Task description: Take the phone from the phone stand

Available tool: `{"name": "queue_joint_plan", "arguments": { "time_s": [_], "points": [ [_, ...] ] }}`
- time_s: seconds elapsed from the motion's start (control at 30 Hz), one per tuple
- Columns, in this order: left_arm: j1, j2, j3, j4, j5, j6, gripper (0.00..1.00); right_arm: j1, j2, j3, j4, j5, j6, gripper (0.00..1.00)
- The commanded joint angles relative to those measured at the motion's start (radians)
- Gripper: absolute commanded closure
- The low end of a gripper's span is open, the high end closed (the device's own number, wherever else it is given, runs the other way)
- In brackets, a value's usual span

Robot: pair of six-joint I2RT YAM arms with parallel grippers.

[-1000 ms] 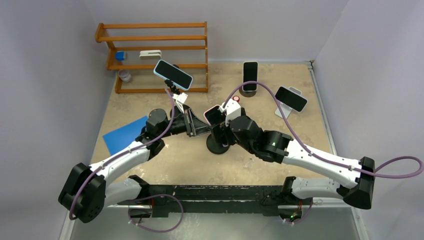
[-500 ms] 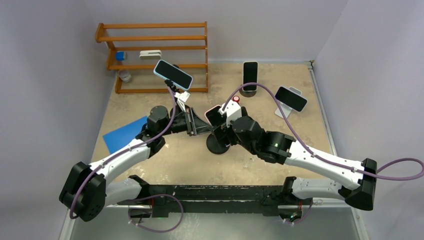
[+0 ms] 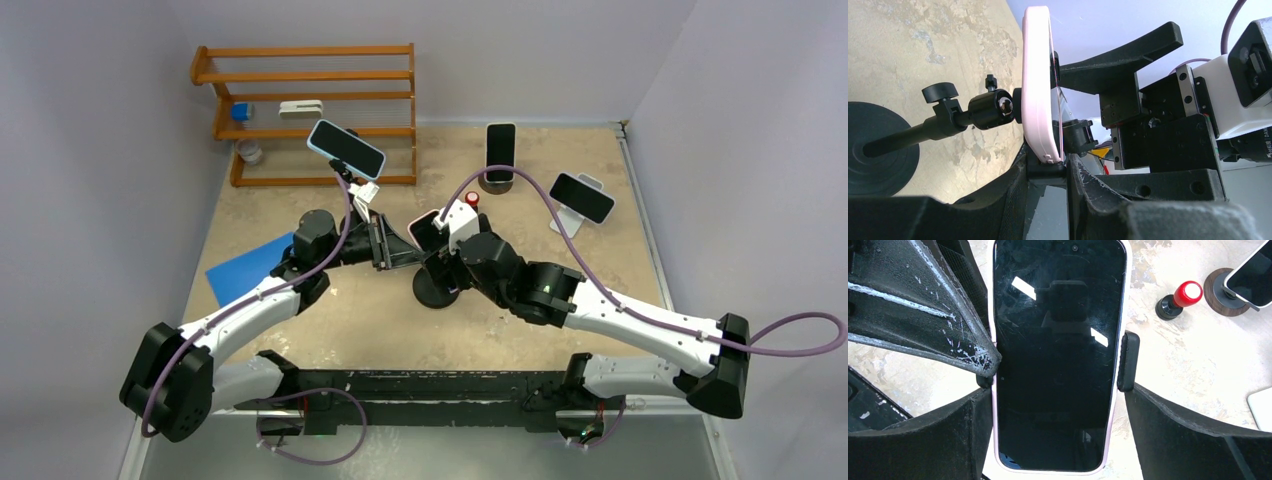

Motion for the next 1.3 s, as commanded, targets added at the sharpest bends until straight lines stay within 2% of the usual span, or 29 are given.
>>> {"name": "queue_joint_plan", "arguments": {
  "time_s": [0.0, 0.17, 0.33, 0.4, 0.5, 0.67, 0.7, 0.8, 0.9, 1.0, 1.1, 1.27],
  "points": [
    [-0.001, -0.004, 0.049, 0.051, 0.045, 0.021, 1.00, 0.002, 0.020, 0.002, 0.037, 0.000, 0.008, 0.08],
    [0.004, -0.008, 0.047, 0.049, 0.053, 0.022, 1.00, 0.002, 0.027, 0.000, 0.035, -0.028, 0.010, 0.16],
    [0.010, -0.008, 0.048, 0.048, 0.062, 0.024, 1.00, 0.002, 0.030, 0.000, 0.033, -0.024, 0.006, 0.05],
    [0.012, -0.007, 0.048, 0.049, 0.065, 0.024, 1.00, 0.002, 0.024, -0.001, 0.030, -0.017, 0.007, 0.06],
    [0.013, -0.008, 0.048, 0.047, 0.067, 0.025, 1.00, 0.002, 0.012, -0.002, 0.019, -0.042, 0.009, 0.15],
    [0.016, -0.013, 0.046, 0.047, 0.072, 0.027, 1.00, 0.002, 0.004, -0.005, 0.014, -0.045, 0.016, 0.43],
    [0.016, -0.014, 0.045, 0.048, 0.073, 0.027, 0.98, 0.002, 0.002, -0.005, 0.016, -0.045, 0.018, 0.49],
    [0.018, -0.023, 0.035, 0.067, 0.080, 0.025, 0.80, 0.002, 0.000, -0.004, 0.021, -0.043, 0.022, 0.61],
    [0.018, -0.034, 0.003, 0.124, 0.092, 0.010, 0.63, 0.002, 0.001, 0.002, 0.025, -0.042, 0.028, 0.66],
    [0.018, -0.037, -0.028, 0.181, 0.097, -0.008, 0.53, 0.001, 0.001, 0.005, 0.029, -0.041, 0.039, 0.70],
    [0.018, -0.031, -0.047, 0.224, 0.097, -0.018, 0.48, 0.002, -0.001, 0.006, 0.040, -0.041, 0.044, 0.72],
    [0.016, -0.004, -0.043, 0.236, 0.107, -0.025, 0.48, 0.002, 0.003, 0.011, 0.053, -0.034, 0.046, 0.74]
  ]
}}
